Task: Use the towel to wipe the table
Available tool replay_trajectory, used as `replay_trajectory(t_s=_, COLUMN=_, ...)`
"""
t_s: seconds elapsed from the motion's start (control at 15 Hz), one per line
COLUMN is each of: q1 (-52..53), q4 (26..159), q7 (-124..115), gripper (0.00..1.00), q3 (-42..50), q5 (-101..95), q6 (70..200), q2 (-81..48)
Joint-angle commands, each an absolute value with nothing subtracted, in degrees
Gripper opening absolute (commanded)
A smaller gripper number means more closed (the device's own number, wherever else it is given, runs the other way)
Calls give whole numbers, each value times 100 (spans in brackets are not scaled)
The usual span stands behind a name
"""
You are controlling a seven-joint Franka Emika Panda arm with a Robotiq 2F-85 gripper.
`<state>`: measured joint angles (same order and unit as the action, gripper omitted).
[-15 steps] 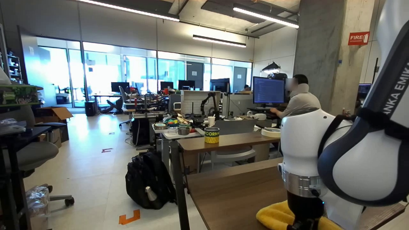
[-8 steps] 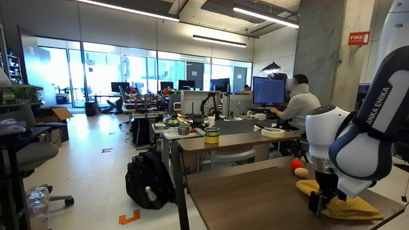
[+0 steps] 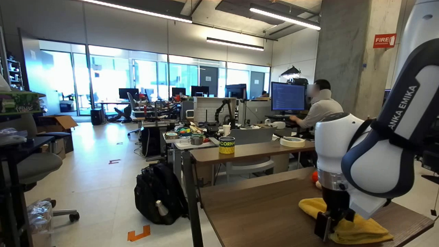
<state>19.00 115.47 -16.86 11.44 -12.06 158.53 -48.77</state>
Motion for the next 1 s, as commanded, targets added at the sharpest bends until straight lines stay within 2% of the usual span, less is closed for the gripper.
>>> replay_trajectory(t_s=0.0, q1=2164, q4=11765, q7=-1444, gripper=100, q3=472, q5=-1201, q6=16195, q2=-4897)
replay_trajectory(t_s=0.27, q1=2250, q4=11613, q7=-1155, gripper=100, q3=-245, q5=-1038, q6=16220, q2=-4901)
replay_trajectory(t_s=0.4, q1=2229, q4=11338, q7=-1230, gripper=100, q3=-220, q5=-962, q6=16068, q2=-5089)
replay_trajectory(t_s=0.93, q1=2101, q4=11287, q7=-1990, gripper=100, q3=1342, q5=-778, q6=16049, q2=-5473)
